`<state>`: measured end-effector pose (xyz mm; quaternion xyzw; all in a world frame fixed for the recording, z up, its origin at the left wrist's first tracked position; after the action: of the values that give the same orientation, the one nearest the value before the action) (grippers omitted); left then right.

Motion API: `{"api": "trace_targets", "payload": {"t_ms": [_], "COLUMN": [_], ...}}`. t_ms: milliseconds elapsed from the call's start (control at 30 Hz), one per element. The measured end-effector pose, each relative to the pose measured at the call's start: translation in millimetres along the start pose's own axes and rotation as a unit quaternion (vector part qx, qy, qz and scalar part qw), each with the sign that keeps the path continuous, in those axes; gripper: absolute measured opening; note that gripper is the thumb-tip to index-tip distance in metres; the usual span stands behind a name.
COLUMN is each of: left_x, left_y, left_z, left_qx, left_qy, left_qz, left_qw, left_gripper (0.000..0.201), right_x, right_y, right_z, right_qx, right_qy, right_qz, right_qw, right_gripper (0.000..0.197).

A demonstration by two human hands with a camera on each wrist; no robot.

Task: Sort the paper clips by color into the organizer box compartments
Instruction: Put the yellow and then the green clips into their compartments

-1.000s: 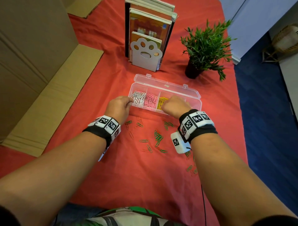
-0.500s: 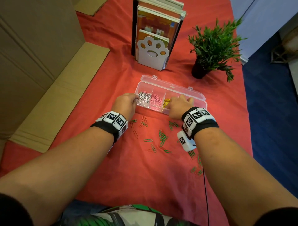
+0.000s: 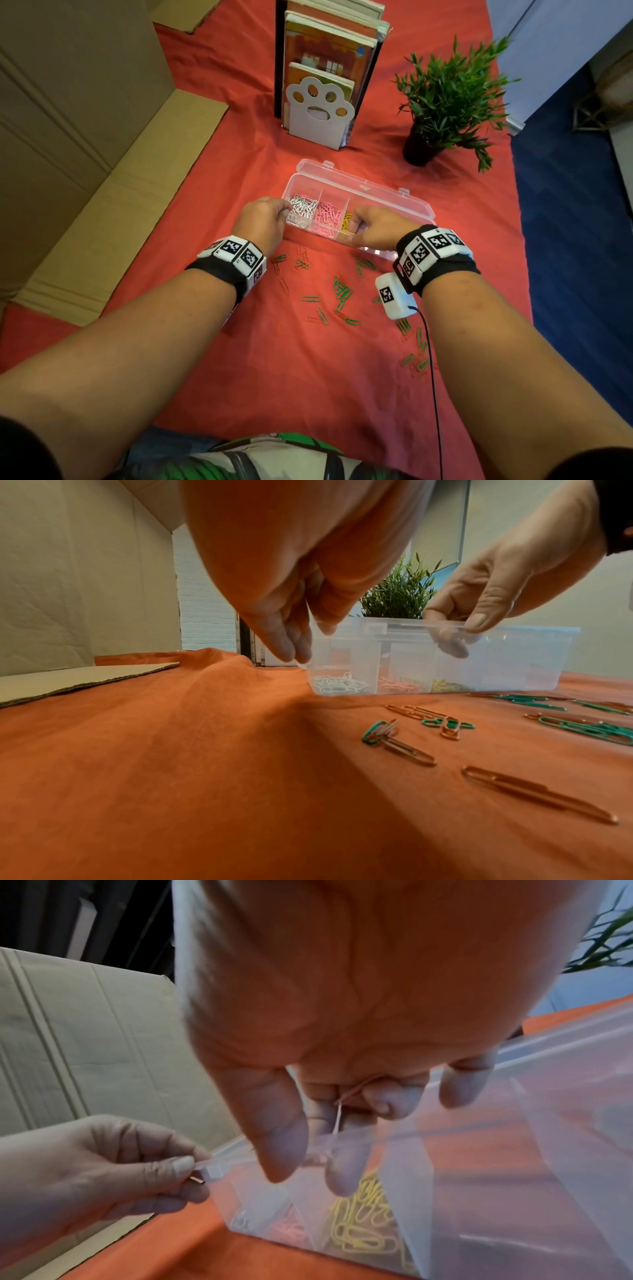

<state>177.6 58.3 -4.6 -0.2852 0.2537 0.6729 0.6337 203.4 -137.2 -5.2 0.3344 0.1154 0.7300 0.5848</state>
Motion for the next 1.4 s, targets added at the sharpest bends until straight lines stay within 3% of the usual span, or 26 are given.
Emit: {"api": "trace_targets", "payload": {"t_ms": [133, 267, 500, 567, 700, 833, 933, 1000, 1200, 1300, 1400], "left_x": [-1, -1, 1, 1, 2, 5, 10, 10, 9, 12, 13], "left_y": [0, 1, 2, 3, 6, 12, 17, 19, 21, 23, 24], "left_z": [0, 0, 0, 0, 0, -1, -3, -3, -3, -4, -5], "left_qx": [-0.001, 0.002, 0.003, 0.002, -0.006, -0.007, -0.009, -0.016, -0.018, -0.012, -0.012], "left_qy": [0.000, -0.001, -0.003, -0.001, 0.001, 0.014, 0.024, 0.026, 0.018, 0.015, 0.016], "left_qz": [0.001, 0.007, 0.012, 0.009, 0.001, -0.011, -0.010, -0.018, -0.037, -0.041, -0.046], "left_qw": [1.000, 1.000, 1.000, 1.000, 1.000, 1.000, 1.000, 0.999, 0.999, 0.999, 0.999], "left_gripper": [0.023, 0.024, 0.024, 0.023, 0.023, 0.020, 0.020, 0.018, 0.012, 0.010, 0.009], "right_x": [2, -4, -3, -1, -7, -7, -10, -14, -18, -23, -26], "right_y": [8, 4, 3, 8, 9, 17, 20, 21, 25, 25, 24], "right_z": [14, 16, 18, 22, 11, 8, 8, 10, 16, 16, 15], "right_qx": [-0.060, -0.093, -0.141, -0.149, -0.089, -0.048, -0.046, -0.068, -0.094, -0.107, -0.115], "right_qy": [-0.052, -0.138, -0.289, -0.361, -0.517, -0.687, -0.740, -0.741, -0.712, -0.712, -0.690], "right_qz": [0.028, 0.005, -0.013, -0.016, -0.034, -0.044, -0.051, -0.050, -0.014, -0.021, -0.035], "right_qw": [0.996, 0.986, 0.947, 0.920, 0.850, 0.724, 0.669, 0.666, 0.696, 0.694, 0.713], "right_gripper": [0.006, 0.023, 0.020, 0.019, 0.028, 0.022, 0.024, 0.023, 0.025, 0.019, 0.019]}}
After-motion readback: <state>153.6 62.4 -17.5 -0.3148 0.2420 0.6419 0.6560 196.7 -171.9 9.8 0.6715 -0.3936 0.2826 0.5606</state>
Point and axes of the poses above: each hand's wrist, its own y-axis away from the middle knuckle, its own z-axis out of the back of the hand, x = y × z, the point moved 7 cm from there along -y, towards the middle knuckle, and after that the axes turned 4 degrees about y, right-handed, at the moved point
